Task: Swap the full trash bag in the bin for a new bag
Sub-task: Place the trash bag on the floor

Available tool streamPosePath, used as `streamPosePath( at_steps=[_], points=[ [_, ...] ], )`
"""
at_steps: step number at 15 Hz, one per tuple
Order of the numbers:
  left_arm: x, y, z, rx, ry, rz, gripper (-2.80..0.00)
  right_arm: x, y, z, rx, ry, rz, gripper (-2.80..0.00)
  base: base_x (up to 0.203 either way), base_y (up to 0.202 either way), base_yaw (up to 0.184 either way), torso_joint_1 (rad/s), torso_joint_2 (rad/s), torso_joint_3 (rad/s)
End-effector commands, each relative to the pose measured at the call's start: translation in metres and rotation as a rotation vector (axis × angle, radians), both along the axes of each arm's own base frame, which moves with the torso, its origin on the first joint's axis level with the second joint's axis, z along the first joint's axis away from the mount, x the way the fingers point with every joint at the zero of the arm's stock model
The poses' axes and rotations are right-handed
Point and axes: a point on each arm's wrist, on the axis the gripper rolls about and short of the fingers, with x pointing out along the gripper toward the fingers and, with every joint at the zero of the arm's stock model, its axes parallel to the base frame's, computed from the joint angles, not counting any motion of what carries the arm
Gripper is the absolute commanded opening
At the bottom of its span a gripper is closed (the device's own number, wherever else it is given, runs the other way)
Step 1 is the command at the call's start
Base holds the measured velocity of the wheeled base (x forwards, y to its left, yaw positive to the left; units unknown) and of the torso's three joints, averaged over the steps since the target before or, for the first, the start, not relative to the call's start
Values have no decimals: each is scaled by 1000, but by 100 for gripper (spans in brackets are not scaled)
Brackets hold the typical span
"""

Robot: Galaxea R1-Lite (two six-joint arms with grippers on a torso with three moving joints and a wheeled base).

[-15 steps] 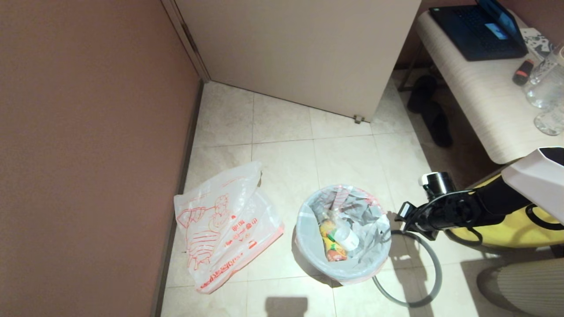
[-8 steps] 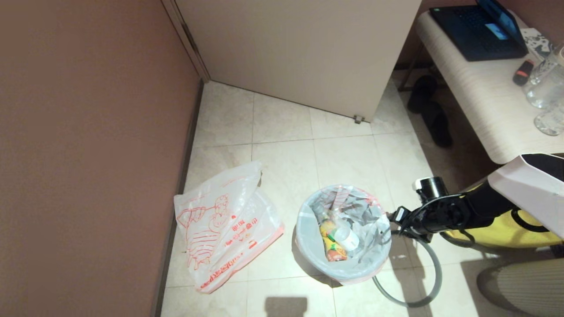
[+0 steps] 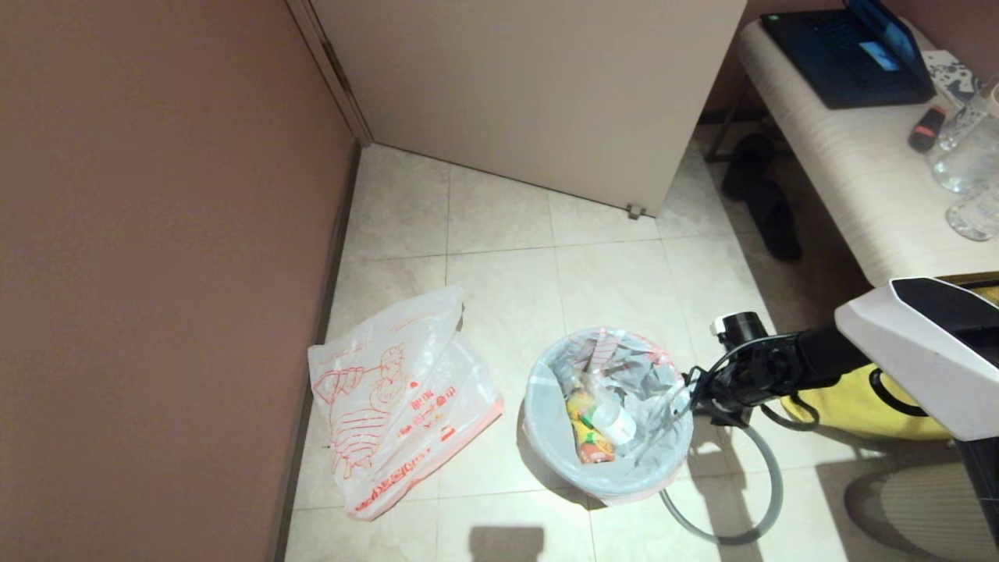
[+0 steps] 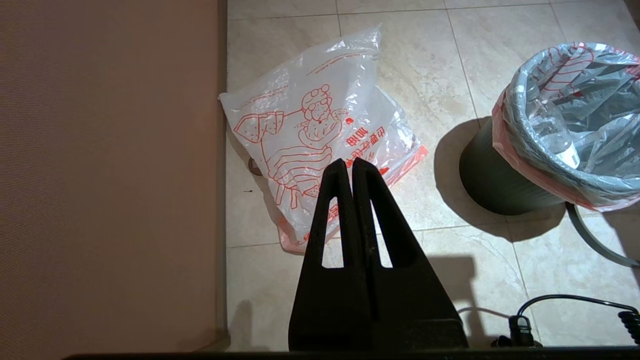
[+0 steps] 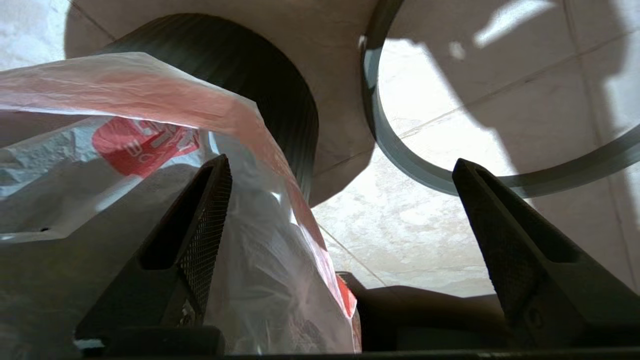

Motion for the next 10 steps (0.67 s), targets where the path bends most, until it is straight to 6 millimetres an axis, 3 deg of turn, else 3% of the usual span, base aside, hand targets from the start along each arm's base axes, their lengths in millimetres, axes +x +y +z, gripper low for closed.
streamPosePath(
  at_steps=[1,5,10],
  points=[
    [0,0,0,-1,1,1,-280,1,7,-14,-16,27,18,0,0,0,0,0,0,0],
    [0,0,0,-1,1,1,-280,8,15,-35,-119,120,3,0,0,0,0,0,0,0],
    [0,0,0,-1,1,0,-280,10,16,-44,-138,168,6,0,0,0,0,0,0,0]
  ],
)
